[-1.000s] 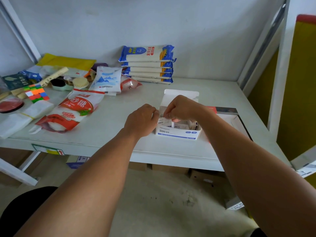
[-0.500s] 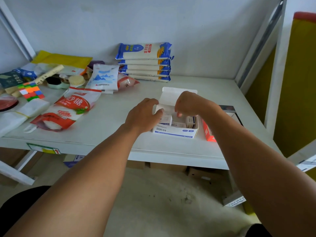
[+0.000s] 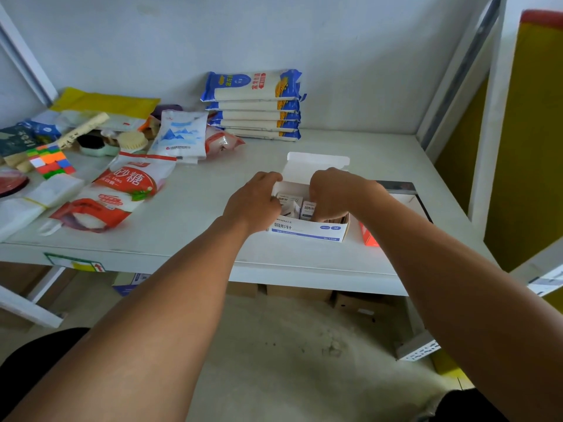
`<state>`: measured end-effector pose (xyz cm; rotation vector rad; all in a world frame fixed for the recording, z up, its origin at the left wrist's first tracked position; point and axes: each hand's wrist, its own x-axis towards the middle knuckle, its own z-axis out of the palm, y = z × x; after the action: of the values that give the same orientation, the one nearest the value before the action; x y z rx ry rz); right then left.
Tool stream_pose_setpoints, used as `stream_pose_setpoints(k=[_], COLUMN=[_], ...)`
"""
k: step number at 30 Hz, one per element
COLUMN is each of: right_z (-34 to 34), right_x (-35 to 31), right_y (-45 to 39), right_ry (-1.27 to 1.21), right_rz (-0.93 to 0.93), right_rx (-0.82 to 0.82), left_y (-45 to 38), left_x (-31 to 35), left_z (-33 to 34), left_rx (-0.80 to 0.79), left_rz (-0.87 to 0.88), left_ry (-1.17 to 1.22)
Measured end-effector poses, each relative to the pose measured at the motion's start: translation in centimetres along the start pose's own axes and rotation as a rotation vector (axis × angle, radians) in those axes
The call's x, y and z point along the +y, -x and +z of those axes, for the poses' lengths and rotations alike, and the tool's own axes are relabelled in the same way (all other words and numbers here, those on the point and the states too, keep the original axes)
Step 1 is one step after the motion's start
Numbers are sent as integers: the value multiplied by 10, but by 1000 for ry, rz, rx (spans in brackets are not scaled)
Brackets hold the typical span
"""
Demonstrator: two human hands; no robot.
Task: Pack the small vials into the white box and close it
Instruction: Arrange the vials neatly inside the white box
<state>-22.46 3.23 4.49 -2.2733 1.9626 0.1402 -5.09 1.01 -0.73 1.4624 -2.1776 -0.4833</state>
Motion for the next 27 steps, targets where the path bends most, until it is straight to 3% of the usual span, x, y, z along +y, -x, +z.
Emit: stream_pose_setpoints(k=[10, 27], right_z=[-12, 1], right_x=[19, -17], right_y=[3, 14], right_ry=[-106, 145], right_rz=[18, 18], right_rx=[229, 233], left_y=[3, 7], left_x=[2, 4], left_z=[-1, 2], left_rx=[-20, 24], left_rz=[-29, -40], left_ry=[-18, 10])
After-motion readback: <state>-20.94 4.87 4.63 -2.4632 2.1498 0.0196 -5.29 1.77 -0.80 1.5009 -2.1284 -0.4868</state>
